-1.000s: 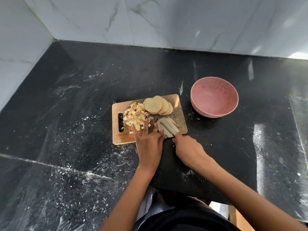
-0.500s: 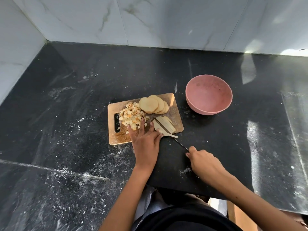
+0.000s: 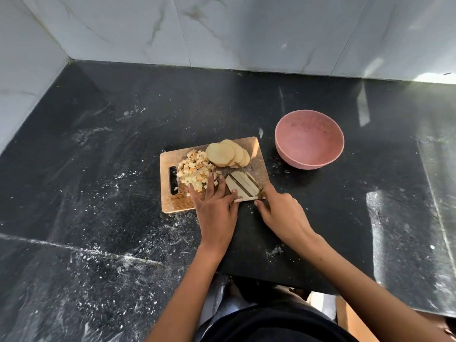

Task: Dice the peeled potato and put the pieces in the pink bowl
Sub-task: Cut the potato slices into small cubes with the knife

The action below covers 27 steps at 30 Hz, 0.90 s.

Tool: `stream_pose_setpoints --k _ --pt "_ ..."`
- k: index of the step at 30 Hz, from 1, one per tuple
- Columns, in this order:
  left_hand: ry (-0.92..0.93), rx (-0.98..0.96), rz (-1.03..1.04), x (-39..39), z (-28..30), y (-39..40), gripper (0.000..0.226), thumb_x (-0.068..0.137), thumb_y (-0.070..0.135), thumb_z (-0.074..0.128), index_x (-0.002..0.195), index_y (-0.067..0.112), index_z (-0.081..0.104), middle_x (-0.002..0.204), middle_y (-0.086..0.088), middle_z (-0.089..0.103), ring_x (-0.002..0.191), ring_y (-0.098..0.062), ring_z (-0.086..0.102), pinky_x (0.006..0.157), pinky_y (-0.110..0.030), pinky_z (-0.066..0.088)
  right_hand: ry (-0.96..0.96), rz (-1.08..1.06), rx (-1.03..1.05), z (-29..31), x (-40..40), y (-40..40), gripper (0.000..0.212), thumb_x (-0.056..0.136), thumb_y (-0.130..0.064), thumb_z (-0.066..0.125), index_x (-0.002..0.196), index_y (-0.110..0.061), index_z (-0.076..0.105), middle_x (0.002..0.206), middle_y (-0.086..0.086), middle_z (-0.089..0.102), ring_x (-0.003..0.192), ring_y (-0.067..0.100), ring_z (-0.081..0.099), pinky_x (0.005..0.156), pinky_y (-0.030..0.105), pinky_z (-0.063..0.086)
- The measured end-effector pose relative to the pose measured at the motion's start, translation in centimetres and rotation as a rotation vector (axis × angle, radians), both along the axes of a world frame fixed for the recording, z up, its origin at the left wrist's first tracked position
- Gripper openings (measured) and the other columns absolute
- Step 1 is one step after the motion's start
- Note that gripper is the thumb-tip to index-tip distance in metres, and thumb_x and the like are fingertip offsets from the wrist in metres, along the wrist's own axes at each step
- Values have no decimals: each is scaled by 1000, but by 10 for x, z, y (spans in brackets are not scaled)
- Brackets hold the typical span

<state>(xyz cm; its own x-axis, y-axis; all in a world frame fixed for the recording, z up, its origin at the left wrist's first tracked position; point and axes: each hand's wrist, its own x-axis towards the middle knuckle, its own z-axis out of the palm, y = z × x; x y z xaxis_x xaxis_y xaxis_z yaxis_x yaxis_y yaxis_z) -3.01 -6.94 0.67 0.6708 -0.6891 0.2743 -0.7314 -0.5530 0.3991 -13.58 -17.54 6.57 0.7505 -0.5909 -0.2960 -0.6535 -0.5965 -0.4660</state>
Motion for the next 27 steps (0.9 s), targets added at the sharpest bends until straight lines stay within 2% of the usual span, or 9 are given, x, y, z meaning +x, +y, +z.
stream_pose_setpoints --k 3,8,12,14,16,22,27 --pt "19 11 26 0 0 0 16 82 25 75 97 22 76 128 -11 60 138 -29 36 116 -45 -13 -31 40 -4 -4 15 -5 25 92 -25 55 113 -18 46 93 8 66 85 31 63 73 42 52" --pt "33 3 49 1 -1 0 13 79 26 77 92 24 77 131 -13 58 138 -27 37 117 -45 -12 -6 120 -39 -10 29 -9 10 93 -23 54 97 -14 53 90 8 64 86 28 60 73 42 51" --pt "46 26 82 4 -3 0 11 81 35 74 91 31 76 141 -15 49 142 -30 30 117 -50 -7 -84 3 13 -12 40 -16 12 92 -21 55 96 -11 61 88 7 64 83 25 61 72 37 51" --pt "50 47 94 5 -4 0 11 81 39 74 91 35 76 147 -15 41 144 -31 23 116 -49 -10 -106 -40 53 -14 52 -21 11 90 -19 57 95 -11 63 89 5 65 86 22 61 72 32 49" --pt "48 49 99 6 -5 1 11 80 40 74 90 36 76 149 -14 37 145 -32 21 116 -48 -12 -119 -58 73 -18 64 -23 12 89 -19 59 95 -10 65 91 6 66 89 23 61 76 35 50" --pt "62 40 119 7 -5 1 10 78 40 76 87 37 76 150 -13 35 145 -32 19 116 -49 -10 -152 -101 49 -19 72 -24 17 89 -25 63 97 -11 57 94 5 62 89 23 58 78 38 50" --pt "96 34 130 7 -4 1 11 80 43 73 89 38 75 152 -13 29 147 -30 13 115 -45 -17 -184 -60 100 -8 44 -28 23 99 -33 45 97 -10 50 81 7 62 74 26 62 66 43 52"
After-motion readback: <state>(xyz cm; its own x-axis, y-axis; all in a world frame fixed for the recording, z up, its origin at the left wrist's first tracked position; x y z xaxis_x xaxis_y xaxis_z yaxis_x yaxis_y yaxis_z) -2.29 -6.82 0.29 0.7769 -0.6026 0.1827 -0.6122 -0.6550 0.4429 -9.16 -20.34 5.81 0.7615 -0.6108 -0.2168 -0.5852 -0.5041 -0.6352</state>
